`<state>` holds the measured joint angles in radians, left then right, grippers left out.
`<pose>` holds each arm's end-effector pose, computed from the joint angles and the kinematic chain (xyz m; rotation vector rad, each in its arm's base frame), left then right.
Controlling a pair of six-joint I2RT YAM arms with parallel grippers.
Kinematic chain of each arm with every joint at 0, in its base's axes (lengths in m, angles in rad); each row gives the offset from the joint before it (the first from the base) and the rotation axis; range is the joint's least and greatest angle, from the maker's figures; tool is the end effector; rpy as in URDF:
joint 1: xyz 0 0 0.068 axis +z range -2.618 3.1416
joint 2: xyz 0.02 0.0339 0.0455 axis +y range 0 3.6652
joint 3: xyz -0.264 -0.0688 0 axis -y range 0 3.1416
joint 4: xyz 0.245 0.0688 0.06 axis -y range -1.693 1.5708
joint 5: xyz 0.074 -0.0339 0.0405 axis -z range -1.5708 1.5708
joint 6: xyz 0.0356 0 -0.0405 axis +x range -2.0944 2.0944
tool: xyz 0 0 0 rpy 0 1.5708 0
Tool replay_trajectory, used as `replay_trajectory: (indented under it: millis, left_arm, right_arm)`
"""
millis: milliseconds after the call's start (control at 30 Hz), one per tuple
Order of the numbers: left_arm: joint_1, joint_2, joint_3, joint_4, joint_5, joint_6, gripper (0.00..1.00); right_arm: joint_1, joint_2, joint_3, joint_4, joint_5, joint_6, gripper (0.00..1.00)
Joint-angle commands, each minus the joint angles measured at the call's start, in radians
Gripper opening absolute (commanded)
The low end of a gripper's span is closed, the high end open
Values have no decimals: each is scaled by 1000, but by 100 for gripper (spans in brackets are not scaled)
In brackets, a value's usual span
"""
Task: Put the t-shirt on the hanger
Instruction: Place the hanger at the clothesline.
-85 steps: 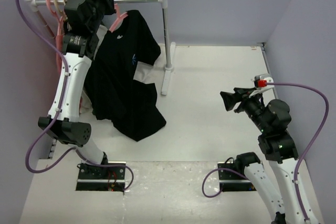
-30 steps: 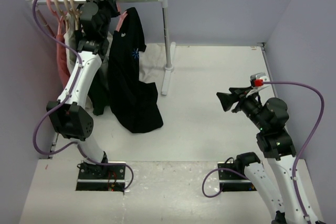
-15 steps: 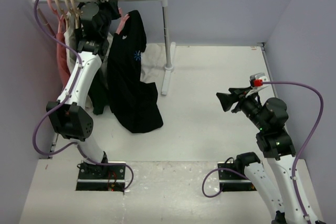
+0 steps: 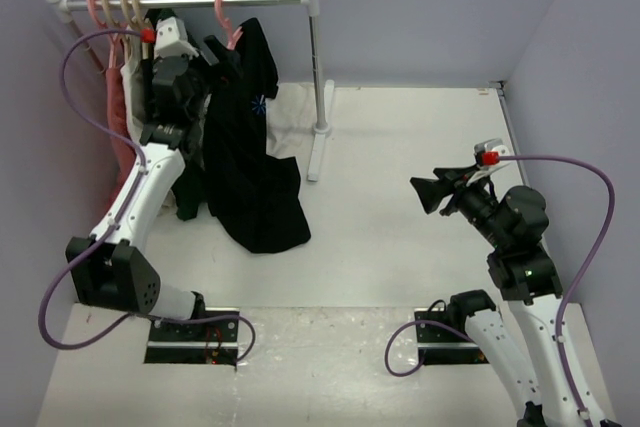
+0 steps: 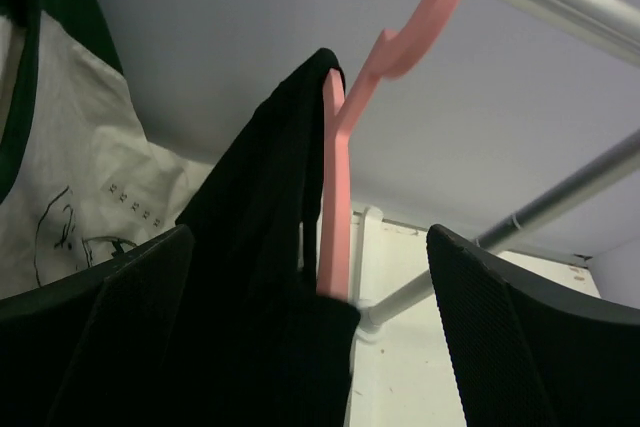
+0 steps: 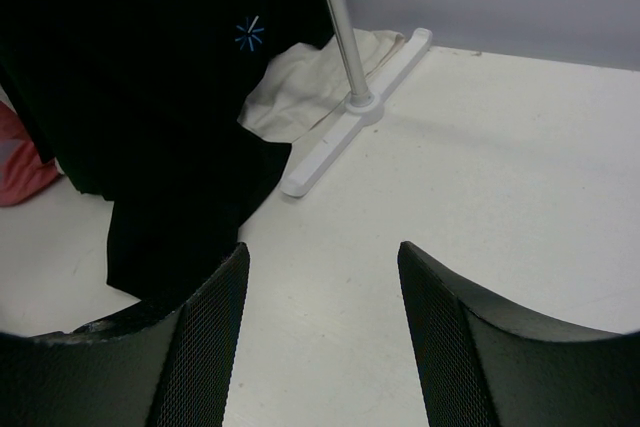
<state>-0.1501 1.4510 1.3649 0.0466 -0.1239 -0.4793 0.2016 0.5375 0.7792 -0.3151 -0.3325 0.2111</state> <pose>0.3437 -0.0475 0.4100 -0.3609 1.5831 -0.3867 0.1193 0.0362 0.3577 -0.2499 1.6543 0.5862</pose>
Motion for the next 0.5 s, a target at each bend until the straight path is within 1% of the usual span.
replay_trajectory:
  millis: [0, 200, 267, 400, 467]
  left_arm:
    - [4, -145, -140, 51, -1, -91, 100]
    - [-15, -215, -214, 9, -22, -44, 100]
    - [-22, -225, -209, -19, -18, -19, 100]
    - [-64, -305, -140, -159, -68, 43, 100]
    - [-77, -379, -137, -229, -102, 78, 100]
  right_arm:
    - [-5, 12, 0, 39, -23, 14, 63]
    - [-5, 19, -1, 46, -38, 19, 63]
    - [-5, 20, 1, 43, -40, 18, 63]
    - [-5, 22, 17, 24, -29, 16, 63]
    - [-5, 20, 25, 5, -22, 17, 62]
